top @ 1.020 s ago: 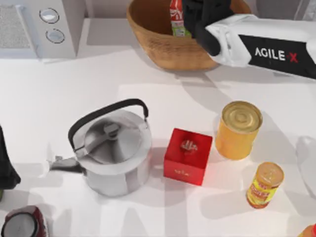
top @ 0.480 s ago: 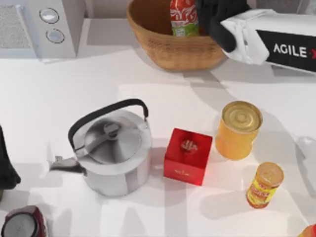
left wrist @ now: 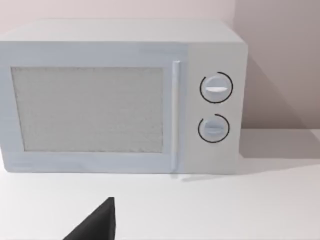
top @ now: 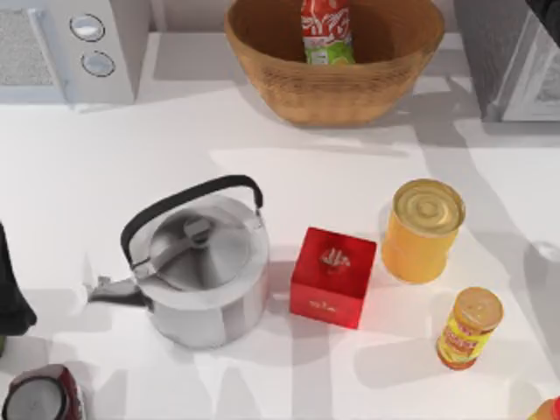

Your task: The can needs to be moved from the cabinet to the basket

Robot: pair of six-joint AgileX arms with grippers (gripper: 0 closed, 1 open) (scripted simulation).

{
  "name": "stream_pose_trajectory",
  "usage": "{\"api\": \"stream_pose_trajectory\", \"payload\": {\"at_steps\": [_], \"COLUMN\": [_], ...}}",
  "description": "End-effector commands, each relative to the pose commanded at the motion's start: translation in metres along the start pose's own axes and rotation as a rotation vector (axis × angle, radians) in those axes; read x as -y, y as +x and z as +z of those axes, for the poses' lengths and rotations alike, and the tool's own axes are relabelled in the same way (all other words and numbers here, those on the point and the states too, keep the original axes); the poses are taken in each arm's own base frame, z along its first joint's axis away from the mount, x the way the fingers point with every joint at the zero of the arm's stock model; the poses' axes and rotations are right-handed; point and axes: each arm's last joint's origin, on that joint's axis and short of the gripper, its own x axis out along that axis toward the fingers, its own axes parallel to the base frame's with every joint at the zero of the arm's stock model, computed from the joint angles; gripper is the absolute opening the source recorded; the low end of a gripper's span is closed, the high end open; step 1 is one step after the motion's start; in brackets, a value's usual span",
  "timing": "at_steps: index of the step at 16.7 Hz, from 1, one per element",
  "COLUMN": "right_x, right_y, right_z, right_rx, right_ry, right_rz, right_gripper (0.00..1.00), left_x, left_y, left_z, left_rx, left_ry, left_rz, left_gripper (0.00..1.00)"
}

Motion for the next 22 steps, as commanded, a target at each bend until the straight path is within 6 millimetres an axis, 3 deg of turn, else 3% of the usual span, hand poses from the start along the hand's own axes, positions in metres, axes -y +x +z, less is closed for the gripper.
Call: {"api": "stream_pose_trajectory", "payload": {"at_steps": [4,7,10,13,16,22], "right_x": [0.047,0.068,0.078,0.083,0.085,0.087], "right_y": [-0.105,-0.174,-0.220,-0.242,-0.249,-0.251], "right_z": [-0.006,-0.038,-0.082,-0.122,-0.147,-0.155], "right_rx": [0.004,0.015,0.030,0.042,0.047,0.050], "right_ry": [0.008,0.009,0.008,0.007,0.004,0.001], "right_rz": [0.005,-0.014,-0.045,-0.080,-0.114,-0.131], "right_gripper": [1.00,1.00,1.00,1.00,1.00,1.00], "left_x": [0.000,0.000,0.000,0.000,0.000,0.000], "left_y": [0.000,0.000,0.000,0.000,0.000,0.000], "left_z": [0.000,0.000,0.000,0.000,0.000,0.000], "left_rx": [0.000,0.000,0.000,0.000,0.000,0.000], "left_ry": [0.000,0.000,0.000,0.000,0.000,0.000], "left_rz": [0.000,0.000,0.000,0.000,0.000,0.000], "left_gripper": [1.00,1.00,1.00,1.00,1.00,1.00]}}
